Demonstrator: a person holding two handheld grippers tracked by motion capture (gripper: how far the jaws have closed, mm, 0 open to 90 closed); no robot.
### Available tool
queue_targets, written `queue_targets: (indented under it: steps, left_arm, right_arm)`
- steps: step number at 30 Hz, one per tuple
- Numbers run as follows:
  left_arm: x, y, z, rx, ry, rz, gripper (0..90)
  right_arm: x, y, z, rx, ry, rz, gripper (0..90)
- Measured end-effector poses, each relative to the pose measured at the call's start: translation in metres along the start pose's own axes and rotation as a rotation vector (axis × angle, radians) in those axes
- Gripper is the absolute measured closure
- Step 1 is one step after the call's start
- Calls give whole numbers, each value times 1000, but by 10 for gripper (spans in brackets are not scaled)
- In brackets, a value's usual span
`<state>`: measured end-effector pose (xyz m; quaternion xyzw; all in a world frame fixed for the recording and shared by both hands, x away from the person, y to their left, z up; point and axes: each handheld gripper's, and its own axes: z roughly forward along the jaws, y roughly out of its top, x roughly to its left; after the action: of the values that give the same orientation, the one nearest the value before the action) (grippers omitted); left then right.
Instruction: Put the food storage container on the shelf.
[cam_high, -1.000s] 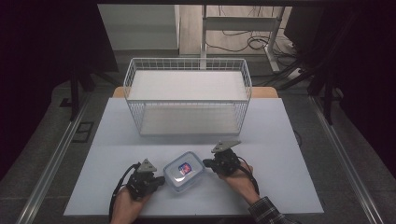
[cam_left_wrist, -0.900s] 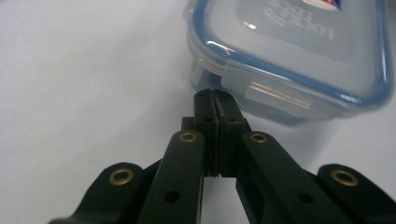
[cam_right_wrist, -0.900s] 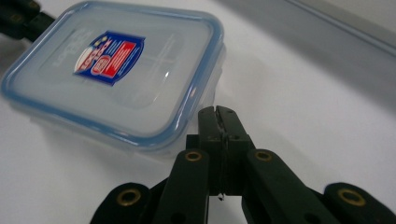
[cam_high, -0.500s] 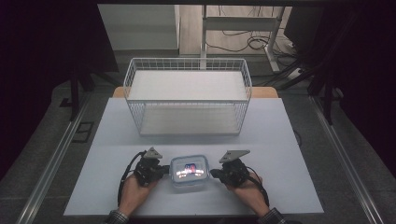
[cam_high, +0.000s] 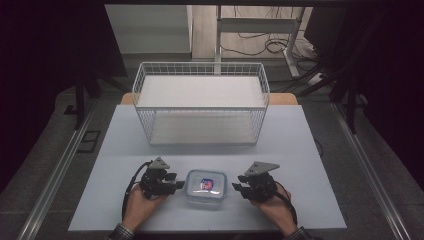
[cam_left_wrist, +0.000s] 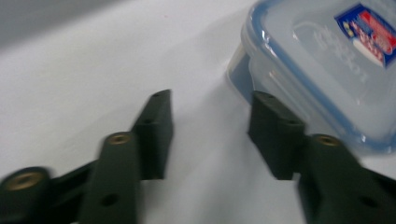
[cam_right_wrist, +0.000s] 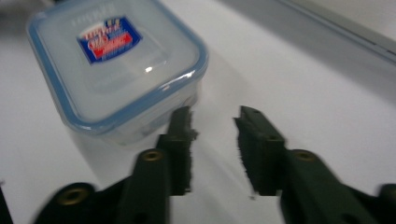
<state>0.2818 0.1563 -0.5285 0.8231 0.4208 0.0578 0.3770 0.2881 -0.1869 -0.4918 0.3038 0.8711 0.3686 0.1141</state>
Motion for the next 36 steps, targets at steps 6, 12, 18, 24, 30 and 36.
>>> queue_targets:
  steps: [6, 12, 18, 24, 30, 36]
  left_arm:
    - [3, 0, -14, -72, -39, -18, 263]
    - [-4, 9, -18, -144, -144, -20, 185]
    - [-14, 16, 1, -96, -221, -6, 151]
    - [-15, 13, 14, -40, -283, -1, 144]
    - [-18, 10, 9, -19, -316, -14, 233]
    - [-14, 0, -2, -28, -350, -39, 396]
  right_arm:
    - [-2, 3, -7, -53, 38, 62, 455]
    - [8, 8, -3, -72, 85, 66, 349]
    - [14, 12, 10, -58, 144, 105, 241]
    - [15, 11, 28, 9, 203, 151, 187]
    - [15, 8, 30, 28, 262, 193, 221]
    - [11, 3, 21, 23, 312, 241, 407]
